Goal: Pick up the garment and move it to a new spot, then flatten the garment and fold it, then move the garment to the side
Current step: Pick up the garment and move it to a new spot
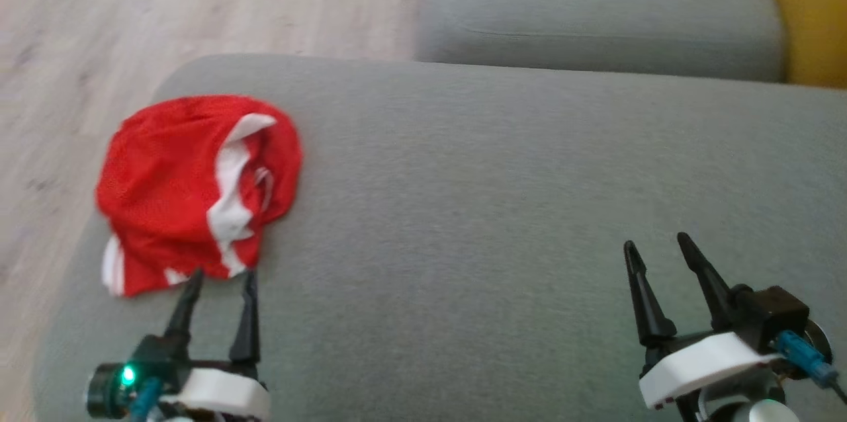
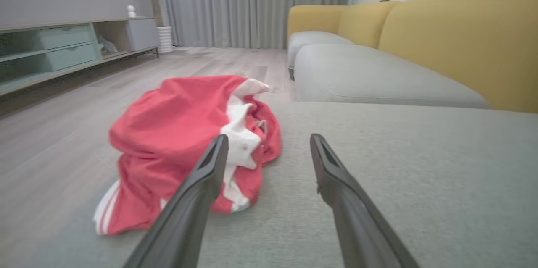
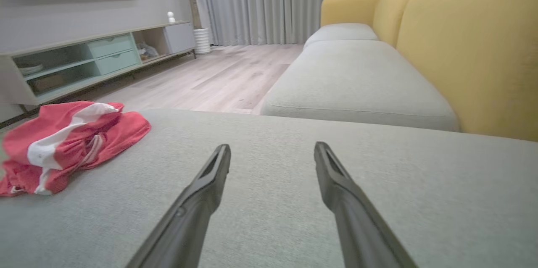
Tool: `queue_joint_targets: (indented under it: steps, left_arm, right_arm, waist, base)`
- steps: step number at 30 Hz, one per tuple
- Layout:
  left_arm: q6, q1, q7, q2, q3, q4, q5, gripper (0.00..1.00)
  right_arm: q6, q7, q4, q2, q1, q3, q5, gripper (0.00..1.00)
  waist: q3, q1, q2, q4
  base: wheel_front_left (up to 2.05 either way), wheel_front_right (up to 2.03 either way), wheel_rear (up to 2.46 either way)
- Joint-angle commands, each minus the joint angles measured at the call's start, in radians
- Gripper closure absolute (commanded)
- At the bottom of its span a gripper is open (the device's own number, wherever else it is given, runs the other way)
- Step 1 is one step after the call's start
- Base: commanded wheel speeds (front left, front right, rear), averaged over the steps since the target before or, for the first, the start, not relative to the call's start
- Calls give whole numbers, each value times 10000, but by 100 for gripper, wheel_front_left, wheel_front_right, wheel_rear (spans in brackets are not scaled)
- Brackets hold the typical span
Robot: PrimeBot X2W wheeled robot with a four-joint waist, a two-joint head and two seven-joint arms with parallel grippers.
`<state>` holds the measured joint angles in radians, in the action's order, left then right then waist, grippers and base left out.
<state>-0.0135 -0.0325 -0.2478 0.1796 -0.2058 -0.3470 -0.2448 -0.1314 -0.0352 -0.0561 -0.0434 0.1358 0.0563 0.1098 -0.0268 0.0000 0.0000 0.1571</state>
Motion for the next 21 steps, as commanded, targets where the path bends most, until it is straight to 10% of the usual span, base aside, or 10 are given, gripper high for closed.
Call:
queue_joint_targets:
  steps: [1, 21]
  left_arm:
    - [-112, -564, -84, 174, 528, 328, -96, 0]
    - [-215, -376, -137, 50, 1249, 970, -130, 0]
  right_arm:
    - [7, 35, -432, -68, -282, 297, 86, 0]
    - [7, -129, -816, -68, -541, 416, 32, 0]
  waist:
    - [17, 0, 0, 727]
    - [275, 0, 0, 3563]
  base:
    - [0, 0, 0]
    - [0, 0, 0]
